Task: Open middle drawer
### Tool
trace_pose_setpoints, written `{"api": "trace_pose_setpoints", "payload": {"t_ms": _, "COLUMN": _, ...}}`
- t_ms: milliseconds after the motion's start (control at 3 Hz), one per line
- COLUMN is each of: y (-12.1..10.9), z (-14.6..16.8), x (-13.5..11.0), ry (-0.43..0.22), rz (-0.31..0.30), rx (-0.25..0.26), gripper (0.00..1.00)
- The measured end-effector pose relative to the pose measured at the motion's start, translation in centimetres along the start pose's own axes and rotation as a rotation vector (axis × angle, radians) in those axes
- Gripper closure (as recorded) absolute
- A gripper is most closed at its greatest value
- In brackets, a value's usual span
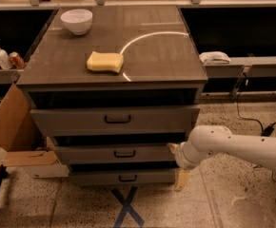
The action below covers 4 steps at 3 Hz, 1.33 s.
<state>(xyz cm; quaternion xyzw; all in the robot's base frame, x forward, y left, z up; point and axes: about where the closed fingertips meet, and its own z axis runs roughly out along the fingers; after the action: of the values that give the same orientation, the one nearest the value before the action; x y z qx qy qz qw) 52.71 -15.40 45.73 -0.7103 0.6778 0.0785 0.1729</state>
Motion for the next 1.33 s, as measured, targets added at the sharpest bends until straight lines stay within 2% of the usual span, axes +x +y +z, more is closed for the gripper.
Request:
{"api": "trace_pose_setpoints", "payload": {"t_ms": 667, "y": -2.2, "z": 2.4, "x": -1.0, "ry": 0.059, "rz": -0.041, "rx": 0.059, "gripper": 0.00}}
{"api": "trace_pose_setpoints", "payload": {"t_ms": 1000, "y": -3.6, "z": 3.6, "x": -1.4, "ry": 0.057, "rz": -0.047, "rx": 0.081, "gripper": 0.00}}
{"api": "trace_pose_setpoints", "payload": {"t_ms": 1333, "y": -4.8, "z": 4.9, "x": -1.8, "ry": 0.024, "rz": -0.047, "rx": 0.088, "gripper": 0.00}}
